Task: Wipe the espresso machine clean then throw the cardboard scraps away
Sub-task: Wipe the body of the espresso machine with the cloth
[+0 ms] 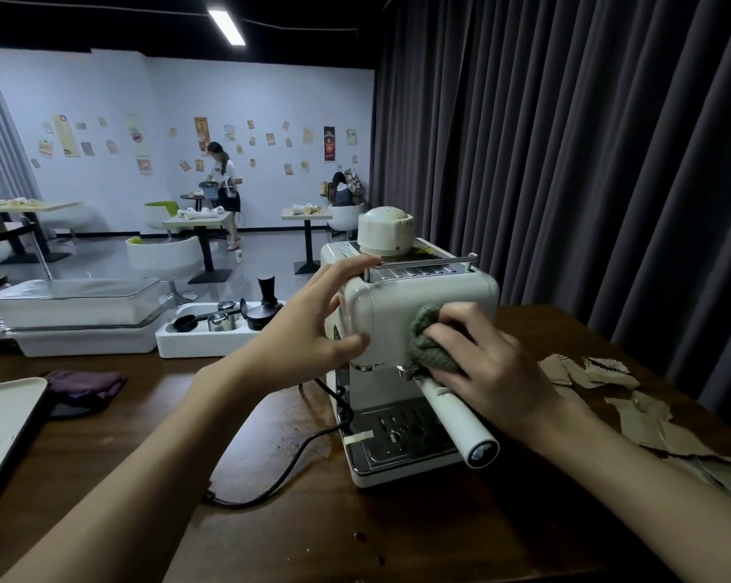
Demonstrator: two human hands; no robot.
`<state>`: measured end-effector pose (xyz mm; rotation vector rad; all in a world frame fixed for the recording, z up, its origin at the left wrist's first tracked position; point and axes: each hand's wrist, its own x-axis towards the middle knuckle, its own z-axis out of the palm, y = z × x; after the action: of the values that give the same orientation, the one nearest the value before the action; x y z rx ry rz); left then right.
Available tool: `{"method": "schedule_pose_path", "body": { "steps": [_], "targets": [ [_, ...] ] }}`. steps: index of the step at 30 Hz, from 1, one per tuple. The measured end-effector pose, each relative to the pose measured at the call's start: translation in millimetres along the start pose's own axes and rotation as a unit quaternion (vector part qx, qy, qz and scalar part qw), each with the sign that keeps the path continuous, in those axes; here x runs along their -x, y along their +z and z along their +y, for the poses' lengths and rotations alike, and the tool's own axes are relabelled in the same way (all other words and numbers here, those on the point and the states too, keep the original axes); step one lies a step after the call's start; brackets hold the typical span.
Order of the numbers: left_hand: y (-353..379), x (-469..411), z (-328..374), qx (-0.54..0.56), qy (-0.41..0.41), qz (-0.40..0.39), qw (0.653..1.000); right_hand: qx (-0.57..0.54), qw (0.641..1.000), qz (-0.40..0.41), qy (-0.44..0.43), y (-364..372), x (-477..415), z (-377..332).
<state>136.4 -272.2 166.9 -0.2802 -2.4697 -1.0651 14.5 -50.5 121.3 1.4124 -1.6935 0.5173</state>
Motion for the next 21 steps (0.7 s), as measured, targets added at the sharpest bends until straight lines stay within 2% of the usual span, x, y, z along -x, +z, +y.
{"method": "schedule_pose_path", "body": {
  "steps": [2,7,11,17,21],
  "targets": [
    [-3,0,-2,0.005,0.004,-0.010,1.000,-0.005,0.999,-0.023,-0.032,-3,-6,2],
    [-5,-1,-6,0.010,0.013,-0.024,1.000,-0.042,0.999,-0.008,0.003,-3,-8,1],
    [-6,-2,-7,0.014,0.010,-0.016,1.000,-0.050,0.998,-0.021,-0.023,3,-17,-8],
    [-6,-3,-8,0.012,0.007,-0.014,1.000,-0.064,0.997,0.038,0.010,1,-18,-8],
    [-7,-3,-8,0.020,0.005,-0.023,1.000,-0.052,0.998,0.025,0.007,4,-37,-15]
  ]
}}
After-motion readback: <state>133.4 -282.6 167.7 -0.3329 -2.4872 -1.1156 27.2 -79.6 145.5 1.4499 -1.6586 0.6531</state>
